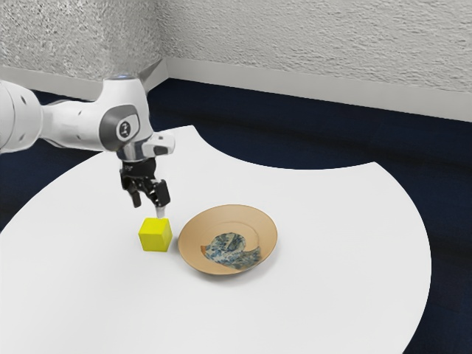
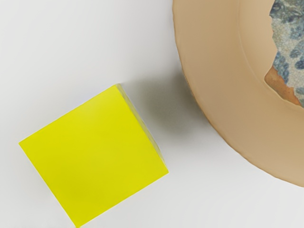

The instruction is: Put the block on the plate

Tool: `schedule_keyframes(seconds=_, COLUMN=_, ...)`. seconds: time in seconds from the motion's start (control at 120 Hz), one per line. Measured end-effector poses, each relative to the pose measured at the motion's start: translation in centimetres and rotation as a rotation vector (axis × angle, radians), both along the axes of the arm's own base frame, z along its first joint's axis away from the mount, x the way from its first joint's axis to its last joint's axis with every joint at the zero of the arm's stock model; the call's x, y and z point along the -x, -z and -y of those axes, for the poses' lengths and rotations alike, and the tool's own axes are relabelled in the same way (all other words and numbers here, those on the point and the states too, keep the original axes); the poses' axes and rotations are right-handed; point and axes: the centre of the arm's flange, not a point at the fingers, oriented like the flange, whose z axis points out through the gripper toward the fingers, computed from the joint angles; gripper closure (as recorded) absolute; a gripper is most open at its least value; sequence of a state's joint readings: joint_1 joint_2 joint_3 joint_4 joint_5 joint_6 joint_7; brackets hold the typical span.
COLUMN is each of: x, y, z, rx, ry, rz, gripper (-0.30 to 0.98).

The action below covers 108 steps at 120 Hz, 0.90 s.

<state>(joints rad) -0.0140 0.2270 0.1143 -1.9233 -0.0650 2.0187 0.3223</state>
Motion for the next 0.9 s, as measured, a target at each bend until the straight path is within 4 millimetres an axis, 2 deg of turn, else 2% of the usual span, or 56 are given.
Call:
schedule_keyframes(seconds=0.142, x=-0.2, y=4.2, z=-0.8, rx=0.048, ry=-0.104, rz=0.006, gripper=0.00)
schedule_keyframes(seconds=0.225, x=-0.8, y=5.7, z=-1.8, rx=0.048, ry=-0.152, rz=0.020, gripper=0.00)
schedule_keyframes(seconds=0.308, x=-1.2, y=6.1, z=-2.9, rx=0.048, ry=-0.195, rz=0.042, gripper=0.00)
schedule_keyframes(seconds=0.517, x=-1.6, y=7.3, z=-3.8, rx=0.067, ry=-0.272, rz=0.067, gripper=0.00)
schedule_keyframes(seconds=0.9, x=-1.4, y=10.8, z=-3.9, rx=0.062, ry=-0.315, rz=0.028, gripper=0.00)
